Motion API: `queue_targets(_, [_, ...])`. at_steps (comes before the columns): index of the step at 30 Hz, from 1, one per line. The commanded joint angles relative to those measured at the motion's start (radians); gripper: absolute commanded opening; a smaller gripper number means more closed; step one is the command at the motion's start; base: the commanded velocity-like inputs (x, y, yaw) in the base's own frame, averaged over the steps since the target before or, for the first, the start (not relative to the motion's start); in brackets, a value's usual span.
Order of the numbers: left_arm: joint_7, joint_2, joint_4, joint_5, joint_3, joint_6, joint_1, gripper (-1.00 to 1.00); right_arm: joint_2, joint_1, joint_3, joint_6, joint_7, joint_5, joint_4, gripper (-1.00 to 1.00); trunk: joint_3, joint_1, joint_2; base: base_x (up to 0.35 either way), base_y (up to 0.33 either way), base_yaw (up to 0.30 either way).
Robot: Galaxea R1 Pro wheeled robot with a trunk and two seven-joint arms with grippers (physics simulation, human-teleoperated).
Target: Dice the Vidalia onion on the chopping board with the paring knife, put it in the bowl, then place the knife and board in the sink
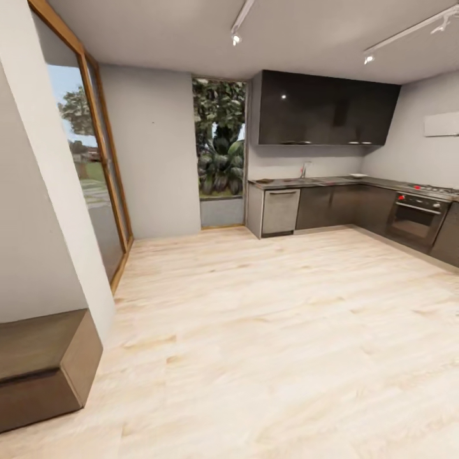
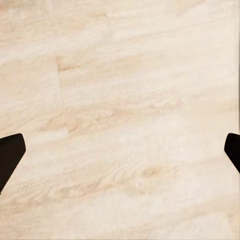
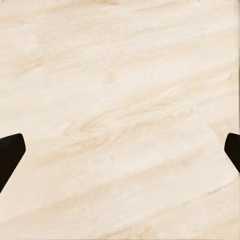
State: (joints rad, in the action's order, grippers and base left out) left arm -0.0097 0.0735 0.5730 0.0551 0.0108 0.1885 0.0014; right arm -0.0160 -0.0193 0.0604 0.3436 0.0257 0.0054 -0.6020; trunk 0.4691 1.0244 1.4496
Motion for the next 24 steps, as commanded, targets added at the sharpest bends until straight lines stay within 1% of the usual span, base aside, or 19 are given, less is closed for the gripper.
queue_targets(1, [-0.001,0.0,0.001,0.006,0.0,0.002,0.0,1.0,-0.001,-0.001,0.003,0.003,0.0,0.001,0.001,1.0,0.001,0.001,0.0,0.345,0.0,-0.185])
queue_targets(9, [-0.001,0.0,-0.004,0.006,0.0,0.002,0.0,1.0,-0.001,-0.001,0.003,0.003,0.0,0.001,0.001,1.0,0.001,0.001,0.0,0.345,0.0,-0.202])
queue_targets(24, [-0.001,0.0,-0.012,0.005,0.0,0.002,0.0,1.0,0.0,-0.001,0.003,0.003,0.0,0.001,0.001,1.0,0.001,0.001,0.0,0.345,0.0,-0.233])
